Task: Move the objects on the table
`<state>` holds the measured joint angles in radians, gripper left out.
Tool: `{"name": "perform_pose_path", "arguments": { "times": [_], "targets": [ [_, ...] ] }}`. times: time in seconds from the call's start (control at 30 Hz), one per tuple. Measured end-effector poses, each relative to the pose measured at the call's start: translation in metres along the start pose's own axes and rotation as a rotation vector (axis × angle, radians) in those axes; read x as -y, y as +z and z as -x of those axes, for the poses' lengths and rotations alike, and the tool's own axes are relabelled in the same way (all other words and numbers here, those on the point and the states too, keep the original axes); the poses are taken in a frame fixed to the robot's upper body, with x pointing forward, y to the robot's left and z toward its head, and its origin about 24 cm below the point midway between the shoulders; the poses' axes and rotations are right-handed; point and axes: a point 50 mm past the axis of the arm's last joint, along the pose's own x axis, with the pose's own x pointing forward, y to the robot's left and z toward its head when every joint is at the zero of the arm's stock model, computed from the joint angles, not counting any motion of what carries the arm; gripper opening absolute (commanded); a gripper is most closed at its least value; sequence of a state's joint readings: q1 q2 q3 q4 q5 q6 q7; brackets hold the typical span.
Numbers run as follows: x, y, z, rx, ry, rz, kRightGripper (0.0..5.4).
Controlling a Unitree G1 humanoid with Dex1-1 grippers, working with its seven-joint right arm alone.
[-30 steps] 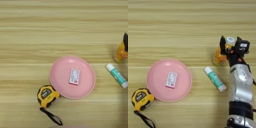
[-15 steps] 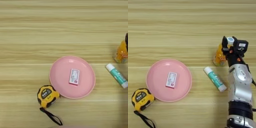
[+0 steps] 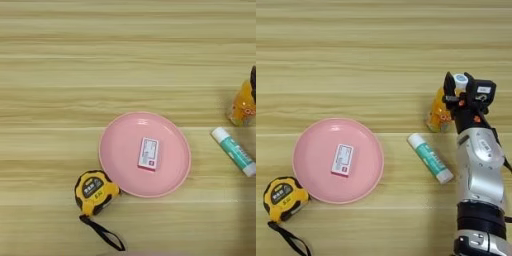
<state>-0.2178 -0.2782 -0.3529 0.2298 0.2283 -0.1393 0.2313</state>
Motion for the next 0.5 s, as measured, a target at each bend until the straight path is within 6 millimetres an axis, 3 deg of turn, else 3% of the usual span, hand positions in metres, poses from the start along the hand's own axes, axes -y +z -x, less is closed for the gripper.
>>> {"name": "perform_pose_path", "arguments": {
  "times": [0.17, 0.5],
  "targets": [
    [-0.002, 0.004, -0.001, 0.003, 0.006, 0.001, 1.79],
    [-0.023, 0.038, -0.015, 0.119, 0.096, 0.011, 1.79]
  ]
}}
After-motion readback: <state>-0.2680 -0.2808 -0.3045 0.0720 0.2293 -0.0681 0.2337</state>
